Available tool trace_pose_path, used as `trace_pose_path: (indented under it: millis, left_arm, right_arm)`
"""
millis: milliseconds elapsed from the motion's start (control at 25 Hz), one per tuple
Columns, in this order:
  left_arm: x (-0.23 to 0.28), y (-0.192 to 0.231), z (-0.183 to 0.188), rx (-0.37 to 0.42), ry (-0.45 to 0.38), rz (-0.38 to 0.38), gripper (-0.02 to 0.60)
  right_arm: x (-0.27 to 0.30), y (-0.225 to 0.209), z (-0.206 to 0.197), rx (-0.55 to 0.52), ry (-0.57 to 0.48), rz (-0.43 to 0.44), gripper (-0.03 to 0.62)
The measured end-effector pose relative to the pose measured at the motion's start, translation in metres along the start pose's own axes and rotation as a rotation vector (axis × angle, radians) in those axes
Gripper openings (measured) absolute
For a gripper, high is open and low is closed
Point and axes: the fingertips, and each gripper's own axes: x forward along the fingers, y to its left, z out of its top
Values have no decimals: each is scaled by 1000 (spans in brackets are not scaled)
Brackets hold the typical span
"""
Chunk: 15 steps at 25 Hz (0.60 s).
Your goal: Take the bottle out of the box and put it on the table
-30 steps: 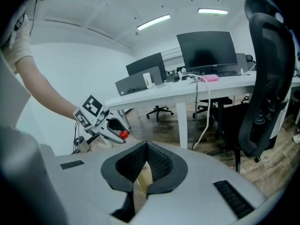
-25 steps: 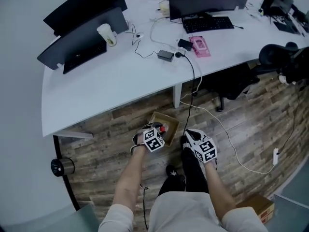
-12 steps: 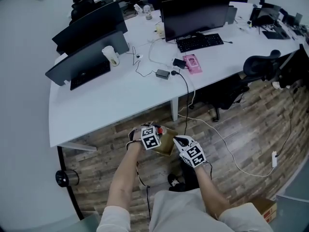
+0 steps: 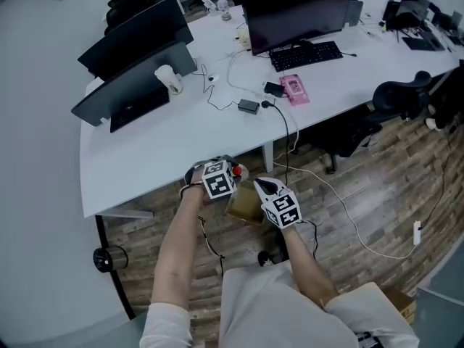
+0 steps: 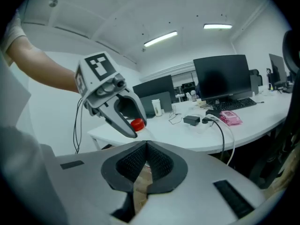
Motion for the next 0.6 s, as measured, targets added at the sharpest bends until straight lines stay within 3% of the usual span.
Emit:
trace_pose_path:
  millis: [160,360,600]
  left_arm:
    - [-16,43,4,11,17,32,161]
    - [-36,85,0,-48,21,-10,163]
    - [-45,137,-16,-131,41,7,163]
  right_arm:
    - [25,-23,28,23,-18,-9,38]
    - [47,-44,42,38,5,16,37]
    - [68,-65,55,16,40,70,37]
